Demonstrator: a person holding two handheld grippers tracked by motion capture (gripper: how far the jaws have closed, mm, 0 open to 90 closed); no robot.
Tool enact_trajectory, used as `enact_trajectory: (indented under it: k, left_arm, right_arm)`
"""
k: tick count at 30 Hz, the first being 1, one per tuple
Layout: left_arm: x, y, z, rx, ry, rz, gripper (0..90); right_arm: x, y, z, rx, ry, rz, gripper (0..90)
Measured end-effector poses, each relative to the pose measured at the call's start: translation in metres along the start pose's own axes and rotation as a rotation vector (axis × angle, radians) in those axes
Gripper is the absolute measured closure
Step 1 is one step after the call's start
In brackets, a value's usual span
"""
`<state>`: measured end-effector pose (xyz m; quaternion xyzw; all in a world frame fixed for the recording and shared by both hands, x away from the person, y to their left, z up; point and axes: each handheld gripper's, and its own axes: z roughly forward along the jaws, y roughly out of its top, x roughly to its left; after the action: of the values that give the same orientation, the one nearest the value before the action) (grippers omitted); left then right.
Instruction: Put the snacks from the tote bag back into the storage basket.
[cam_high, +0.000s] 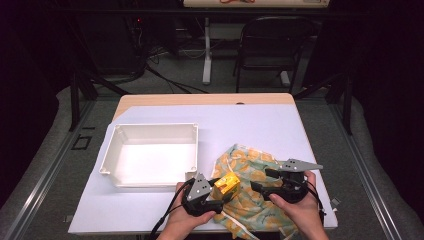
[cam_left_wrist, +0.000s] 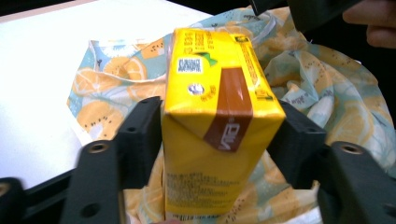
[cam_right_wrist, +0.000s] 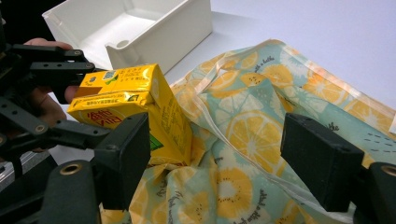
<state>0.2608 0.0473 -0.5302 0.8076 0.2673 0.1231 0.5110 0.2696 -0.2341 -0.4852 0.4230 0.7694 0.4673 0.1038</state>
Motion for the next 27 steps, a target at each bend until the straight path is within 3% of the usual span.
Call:
enact_trajectory:
  k: [2, 5, 10, 17, 18, 19, 23, 27]
  left_arm:
    - [-0.001, 0.0, 0.001, 0.005, 0.014, 0.009, 49.9]
    - [-0.001, 0.0, 0.0, 0.001, 0.023, 0.013, 51.2]
    - [-0.001, 0.003, -0.003, -0.025, 0.013, -0.007, 52.2]
    - [-0.003, 0.01, -0.011, -0.048, 0.008, 0.005, 52.4]
    - [-0.004, 0.012, -0.012, -0.061, 0.03, 0.0, 52.3]
    - [-0.003, 0.013, -0.014, -0.056, 0.004, 0.002, 52.4]
    - [-0.001, 0.017, -0.018, -0.085, 0.0, -0.012, 52.4]
    - [-0.002, 0.021, -0.02, -0.098, 0.017, -0.006, 52.4]
  right_arm:
    - [-0.001, -0.001, 0.0, 0.005, -0.004, -0.005, 23.8]
    - [-0.002, -0.003, 0.001, -0.006, -0.005, -0.004, 23.8]
    - [-0.002, -0.006, 0.001, -0.024, -0.012, -0.011, 23.8]
    - [-0.002, -0.01, 0.0, -0.033, -0.022, -0.032, 22.2]
    - [-0.001, -0.011, 0.001, -0.038, -0.024, -0.039, 21.0]
    - [0.0, -0.011, 0.001, -0.042, -0.025, -0.044, 19.1]
    - [0.003, -0.012, 0.003, -0.048, -0.029, -0.06, 15.4]
    - [0.003, -0.015, 0.009, -0.022, -0.034, -0.064, 14.8]
